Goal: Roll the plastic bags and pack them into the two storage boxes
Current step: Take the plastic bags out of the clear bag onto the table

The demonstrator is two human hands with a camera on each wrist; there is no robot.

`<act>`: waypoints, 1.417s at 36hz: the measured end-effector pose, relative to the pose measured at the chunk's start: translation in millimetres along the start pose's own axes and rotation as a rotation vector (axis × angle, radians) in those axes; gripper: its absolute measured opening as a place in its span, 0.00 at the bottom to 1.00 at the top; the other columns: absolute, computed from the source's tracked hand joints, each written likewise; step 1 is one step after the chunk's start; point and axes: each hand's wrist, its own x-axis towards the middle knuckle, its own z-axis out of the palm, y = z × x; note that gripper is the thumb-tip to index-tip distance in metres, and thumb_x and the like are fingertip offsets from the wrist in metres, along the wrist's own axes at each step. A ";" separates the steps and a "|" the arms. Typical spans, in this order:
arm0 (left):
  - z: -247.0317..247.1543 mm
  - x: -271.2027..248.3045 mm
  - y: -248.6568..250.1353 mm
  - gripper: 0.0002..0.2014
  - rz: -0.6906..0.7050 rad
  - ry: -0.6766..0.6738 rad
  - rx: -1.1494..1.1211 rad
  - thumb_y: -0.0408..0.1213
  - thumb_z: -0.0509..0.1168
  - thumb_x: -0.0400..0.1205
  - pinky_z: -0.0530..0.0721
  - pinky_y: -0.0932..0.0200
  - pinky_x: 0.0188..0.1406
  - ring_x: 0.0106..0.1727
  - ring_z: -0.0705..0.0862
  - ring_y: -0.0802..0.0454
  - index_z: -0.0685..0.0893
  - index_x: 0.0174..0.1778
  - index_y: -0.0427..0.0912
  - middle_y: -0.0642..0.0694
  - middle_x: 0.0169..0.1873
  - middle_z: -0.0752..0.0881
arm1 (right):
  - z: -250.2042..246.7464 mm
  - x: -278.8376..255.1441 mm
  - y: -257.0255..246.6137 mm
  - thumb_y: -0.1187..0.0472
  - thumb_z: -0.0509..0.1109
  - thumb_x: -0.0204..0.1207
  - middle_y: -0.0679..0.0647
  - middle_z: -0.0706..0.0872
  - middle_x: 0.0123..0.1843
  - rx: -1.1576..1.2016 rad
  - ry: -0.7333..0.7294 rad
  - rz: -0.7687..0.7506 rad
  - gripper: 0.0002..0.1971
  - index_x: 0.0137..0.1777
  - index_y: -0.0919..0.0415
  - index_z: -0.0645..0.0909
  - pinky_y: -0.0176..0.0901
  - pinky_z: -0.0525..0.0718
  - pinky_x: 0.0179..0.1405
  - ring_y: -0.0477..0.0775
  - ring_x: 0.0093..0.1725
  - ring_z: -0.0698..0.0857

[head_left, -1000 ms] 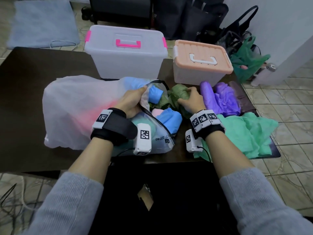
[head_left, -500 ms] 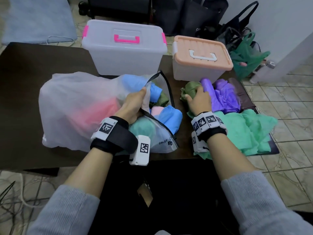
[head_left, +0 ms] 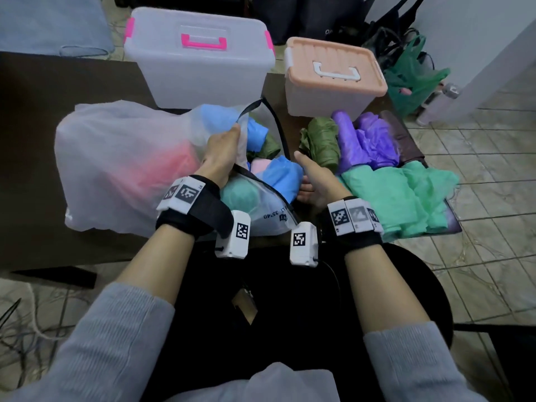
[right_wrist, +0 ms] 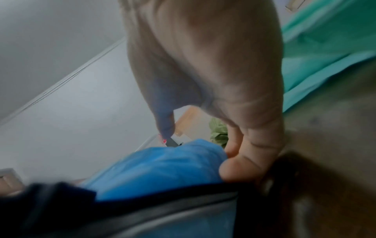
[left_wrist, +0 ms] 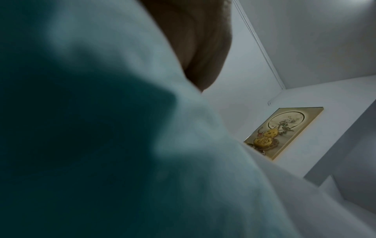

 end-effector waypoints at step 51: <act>0.9 -0.3 -1.4 0.15 0.049 0.003 0.005 0.43 0.56 0.85 0.74 0.58 0.36 0.35 0.75 0.50 0.74 0.33 0.43 0.45 0.32 0.75 | -33.6 -5.7 32.5 0.57 0.62 0.83 0.65 0.70 0.70 -1.106 0.663 -0.198 0.25 0.75 0.66 0.60 0.56 0.72 0.63 0.66 0.70 0.69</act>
